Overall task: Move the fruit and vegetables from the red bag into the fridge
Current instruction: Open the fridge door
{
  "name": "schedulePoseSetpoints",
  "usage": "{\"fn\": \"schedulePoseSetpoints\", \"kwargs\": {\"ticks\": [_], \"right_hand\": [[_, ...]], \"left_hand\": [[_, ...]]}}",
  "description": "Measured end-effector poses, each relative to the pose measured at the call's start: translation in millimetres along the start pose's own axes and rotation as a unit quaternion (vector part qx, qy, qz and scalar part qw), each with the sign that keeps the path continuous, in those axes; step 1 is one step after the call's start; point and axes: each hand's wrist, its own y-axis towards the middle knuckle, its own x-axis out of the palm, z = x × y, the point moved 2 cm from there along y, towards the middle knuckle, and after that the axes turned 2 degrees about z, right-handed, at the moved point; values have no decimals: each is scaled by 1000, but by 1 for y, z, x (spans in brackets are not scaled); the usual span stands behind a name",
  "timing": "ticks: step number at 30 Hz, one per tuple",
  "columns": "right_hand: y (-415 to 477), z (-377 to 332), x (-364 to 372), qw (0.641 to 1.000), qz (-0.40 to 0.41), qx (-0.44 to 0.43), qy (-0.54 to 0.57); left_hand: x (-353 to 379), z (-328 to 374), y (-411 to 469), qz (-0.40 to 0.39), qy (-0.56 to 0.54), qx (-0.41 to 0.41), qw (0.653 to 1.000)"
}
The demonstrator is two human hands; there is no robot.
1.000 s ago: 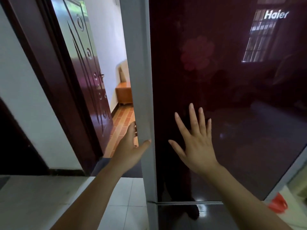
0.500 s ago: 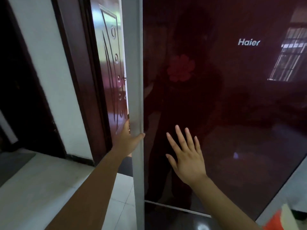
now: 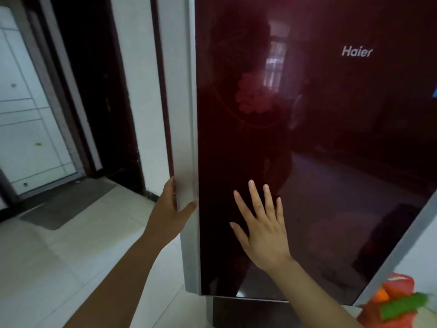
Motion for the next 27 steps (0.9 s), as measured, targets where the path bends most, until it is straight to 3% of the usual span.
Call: {"fn": "schedulePoseSetpoints", "kwargs": {"ticks": [8,15,23,27], "right_hand": [[-74,-21,-66,985,11,-11,173],[-179,-49,-143,961,-31,10,275],[-290,-43,-241,968,-77,24,239],[-333,-26,-276,967,-89,73,228]], "left_hand": [[-24,33,-121,-5,-8,48,999],[-24,58,-237,-43,-9,66,997],[2,91,-365,-197,-23,17,980],[22,114,-394,-200,-33,35,979]]}}
